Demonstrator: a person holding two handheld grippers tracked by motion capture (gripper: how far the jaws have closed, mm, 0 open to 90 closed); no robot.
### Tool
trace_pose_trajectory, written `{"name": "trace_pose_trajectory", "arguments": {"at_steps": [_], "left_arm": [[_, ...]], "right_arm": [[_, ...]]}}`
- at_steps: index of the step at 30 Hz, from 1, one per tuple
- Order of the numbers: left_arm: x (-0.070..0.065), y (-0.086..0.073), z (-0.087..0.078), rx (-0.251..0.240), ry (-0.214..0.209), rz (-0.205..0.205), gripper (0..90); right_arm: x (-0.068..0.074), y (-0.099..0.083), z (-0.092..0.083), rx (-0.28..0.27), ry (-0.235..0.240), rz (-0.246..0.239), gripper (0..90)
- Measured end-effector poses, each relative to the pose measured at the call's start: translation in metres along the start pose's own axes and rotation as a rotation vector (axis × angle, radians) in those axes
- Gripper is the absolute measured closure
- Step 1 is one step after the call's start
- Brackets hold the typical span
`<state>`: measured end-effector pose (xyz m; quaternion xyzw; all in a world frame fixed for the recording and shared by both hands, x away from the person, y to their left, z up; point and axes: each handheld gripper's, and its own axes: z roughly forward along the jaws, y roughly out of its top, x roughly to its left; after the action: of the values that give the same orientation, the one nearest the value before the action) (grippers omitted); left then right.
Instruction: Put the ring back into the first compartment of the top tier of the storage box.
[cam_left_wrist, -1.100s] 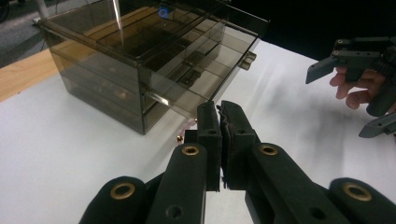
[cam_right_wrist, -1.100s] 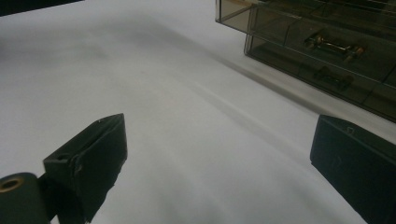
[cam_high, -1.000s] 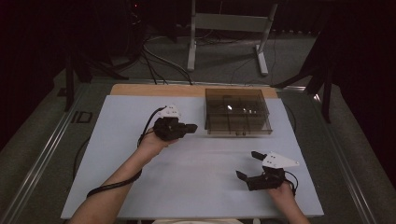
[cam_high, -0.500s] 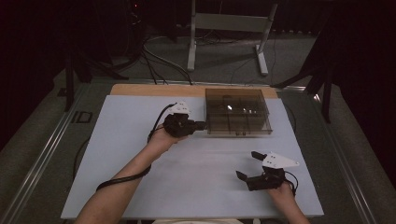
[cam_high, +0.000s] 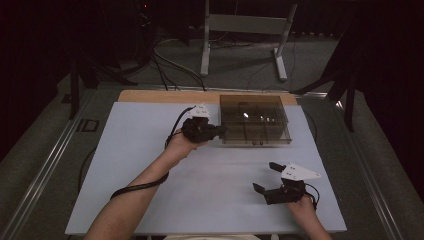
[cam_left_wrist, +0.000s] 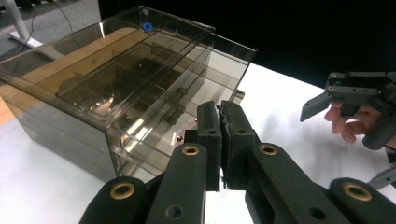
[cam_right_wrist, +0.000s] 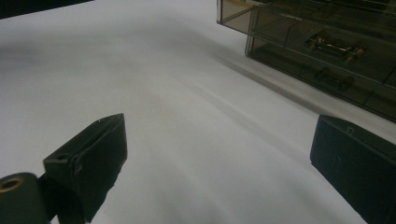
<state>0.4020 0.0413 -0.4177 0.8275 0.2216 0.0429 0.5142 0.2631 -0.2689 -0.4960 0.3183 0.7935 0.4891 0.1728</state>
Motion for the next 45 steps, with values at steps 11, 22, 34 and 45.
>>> {"name": "trace_pose_trajectory", "arguments": {"at_steps": [11,22,34,45], "left_arm": [[0.004,0.009,0.022,0.001,-0.01,-0.014,89.5],[0.008,0.01,0.037,0.009,-0.008,-0.025,89.4],[0.01,0.013,0.052,0.04,0.011,-0.019,89.3],[0.006,0.019,0.053,0.02,0.035,-0.028,69.3]], "right_arm": [[0.0,0.0,0.0,-0.001,0.006,0.001,4.3],[0.0,0.0,-0.002,-0.01,0.008,0.005,4.3],[-0.001,0.0,-0.003,-0.015,0.008,0.006,4.3],[-0.001,0.0,-0.003,-0.012,0.012,0.008,4.3]]}}
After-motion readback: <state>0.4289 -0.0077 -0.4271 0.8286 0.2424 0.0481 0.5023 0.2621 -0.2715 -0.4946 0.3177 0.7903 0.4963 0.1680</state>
